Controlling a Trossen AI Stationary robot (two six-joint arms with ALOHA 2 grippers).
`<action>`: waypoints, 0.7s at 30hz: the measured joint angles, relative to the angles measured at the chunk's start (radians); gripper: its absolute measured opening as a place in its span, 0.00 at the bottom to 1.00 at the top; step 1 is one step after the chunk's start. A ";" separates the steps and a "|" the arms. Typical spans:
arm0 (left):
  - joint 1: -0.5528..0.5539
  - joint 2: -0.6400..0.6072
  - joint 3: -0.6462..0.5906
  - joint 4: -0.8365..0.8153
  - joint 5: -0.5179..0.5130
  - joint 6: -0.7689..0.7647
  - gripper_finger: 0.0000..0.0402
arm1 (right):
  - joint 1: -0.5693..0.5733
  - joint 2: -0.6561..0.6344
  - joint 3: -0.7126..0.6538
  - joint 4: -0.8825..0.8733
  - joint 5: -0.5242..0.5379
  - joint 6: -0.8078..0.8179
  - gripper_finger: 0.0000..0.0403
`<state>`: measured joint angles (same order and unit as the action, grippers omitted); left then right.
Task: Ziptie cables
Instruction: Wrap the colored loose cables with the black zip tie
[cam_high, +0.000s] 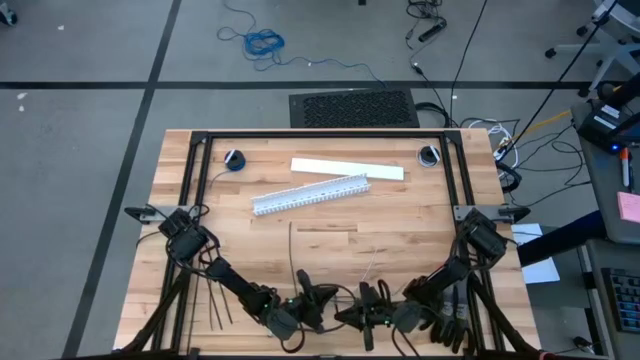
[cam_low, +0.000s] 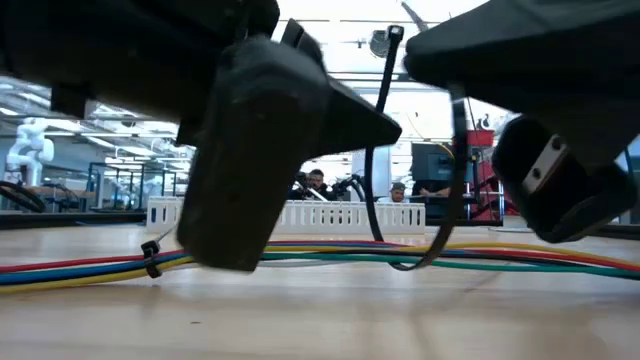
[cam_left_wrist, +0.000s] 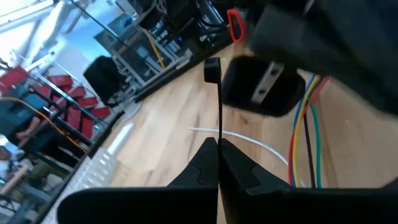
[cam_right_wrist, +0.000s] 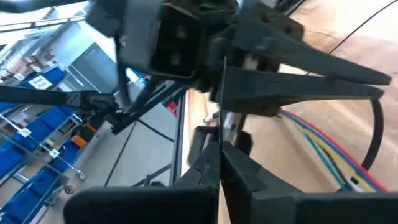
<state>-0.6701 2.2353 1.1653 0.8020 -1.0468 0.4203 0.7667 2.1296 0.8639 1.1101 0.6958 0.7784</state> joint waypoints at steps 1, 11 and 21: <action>0.000 0.000 0.006 0.000 -0.003 0.016 0.00 | -0.005 0.000 0.000 -0.002 -0.009 0.000 0.00; 0.000 0.000 0.024 -0.020 -0.040 0.112 0.00 | -0.021 0.000 0.000 -0.001 -0.019 0.013 0.00; 0.000 -0.001 0.024 -0.063 -0.062 0.112 0.00 | -0.013 0.000 0.000 -0.044 -0.011 0.022 0.00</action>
<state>-0.6702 2.2345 1.1892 0.7387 -1.1093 0.5326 0.7540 2.1296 0.8639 1.0657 0.6846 0.8005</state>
